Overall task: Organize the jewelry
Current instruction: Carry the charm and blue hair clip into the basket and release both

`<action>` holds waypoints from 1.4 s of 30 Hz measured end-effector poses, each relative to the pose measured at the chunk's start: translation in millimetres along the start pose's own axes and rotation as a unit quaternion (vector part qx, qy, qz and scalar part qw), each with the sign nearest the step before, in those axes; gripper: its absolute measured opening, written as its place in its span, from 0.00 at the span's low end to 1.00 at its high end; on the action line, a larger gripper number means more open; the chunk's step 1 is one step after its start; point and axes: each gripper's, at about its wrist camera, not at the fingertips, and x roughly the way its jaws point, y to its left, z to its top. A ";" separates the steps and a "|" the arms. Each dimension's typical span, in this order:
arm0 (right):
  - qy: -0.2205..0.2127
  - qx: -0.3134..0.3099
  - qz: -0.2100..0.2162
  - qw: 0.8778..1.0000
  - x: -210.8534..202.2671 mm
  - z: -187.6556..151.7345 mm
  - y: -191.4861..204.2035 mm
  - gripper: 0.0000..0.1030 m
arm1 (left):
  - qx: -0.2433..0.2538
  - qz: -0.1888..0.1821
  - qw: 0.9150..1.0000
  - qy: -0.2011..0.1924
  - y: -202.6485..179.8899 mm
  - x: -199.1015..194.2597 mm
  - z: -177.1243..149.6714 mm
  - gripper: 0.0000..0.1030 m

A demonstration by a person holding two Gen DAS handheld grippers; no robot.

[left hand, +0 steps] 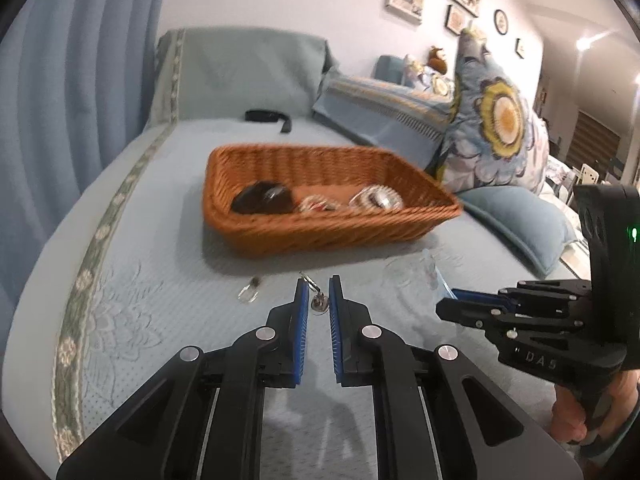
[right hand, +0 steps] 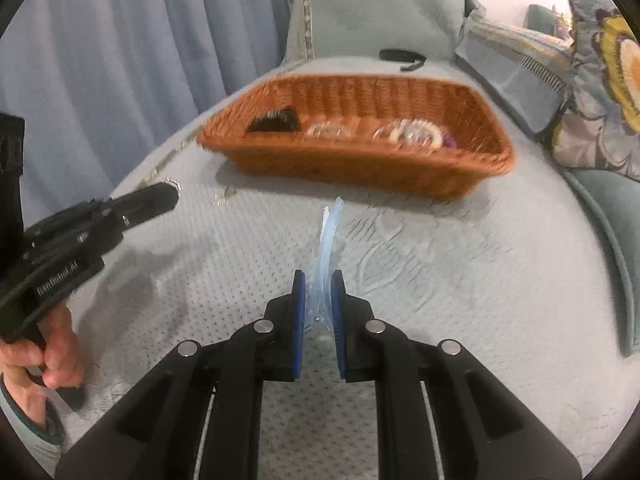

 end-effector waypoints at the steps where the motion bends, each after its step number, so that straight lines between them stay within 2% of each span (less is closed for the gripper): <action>1: -0.006 -0.001 0.001 1.000 -5.0 4.2 -1.0 0.10 | 0.005 -0.002 1.000 -0.007 -5.6 -2.7 3.6 0.08; 6: -0.044 -0.011 -0.008 0.999 -25.3 40.0 -11.9 0.10 | 0.010 -0.007 0.999 -0.034 -21.9 -9.3 29.5 0.08; 9: -0.067 -0.017 -0.010 0.998 -24.7 63.9 -17.8 0.10 | 0.014 0.000 0.999 -0.047 -26.3 -3.8 49.1 0.08; 12: -0.082 -0.015 -0.007 0.997 -15.0 82.5 -26.0 0.10 | -0.005 -0.011 0.998 -0.065 -22.3 11.9 73.5 0.08; 15: -0.077 -0.014 -0.015 0.997 8.2 99.8 -35.6 0.10 | -0.016 -0.009 0.998 -0.067 -17.2 35.5 89.4 0.08; 21: -0.054 0.013 -0.012 0.998 51.2 121.8 -59.2 0.10 | -0.028 0.002 0.998 -0.047 -7.2 84.6 106.0 0.08; 26: -0.036 0.024 -0.029 0.999 75.6 128.3 -70.2 0.10 | -0.056 0.008 0.998 -0.035 1.9 114.0 101.3 0.08; 28: -0.028 0.031 -0.019 0.999 79.9 127.6 -72.8 0.11 | -0.051 0.015 0.998 -0.029 1.2 120.3 96.6 0.09; 30: -0.011 0.046 -0.010 0.999 85.4 125.6 -77.7 0.17 | -0.050 0.023 0.998 -0.028 0.4 122.4 92.3 0.23; 31: -0.011 0.050 -0.011 0.999 85.4 124.9 -79.5 0.28 | -0.052 0.024 0.998 -0.031 1.4 121.1 90.7 0.37; 32: -0.016 0.055 -0.013 0.998 83.4 123.0 -81.0 0.43 | -0.052 0.023 0.998 -0.037 2.1 118.1 89.2 0.39; 33: -0.024 0.057 -0.015 0.998 79.6 121.3 -82.4 0.47 | -0.051 0.022 0.998 -0.037 2.1 115.5 88.7 0.39; 35: -0.037 0.057 -0.014 0.998 68.8 118.8 -83.5 0.48 | -0.049 0.024 0.998 -0.041 0.5 108.2 88.8 0.39; 38: -0.047 0.059 -0.007 0.997 51.8 115.3 -83.6 0.48 | -0.049 0.024 0.997 -0.052 -1.7 90.7 87.9 0.45; 42: -0.070 0.047 -0.011 0.996 20.6 104.6 -72.3 0.48 | -0.048 0.027 0.996 -0.071 -8.2 57.0 80.9 0.46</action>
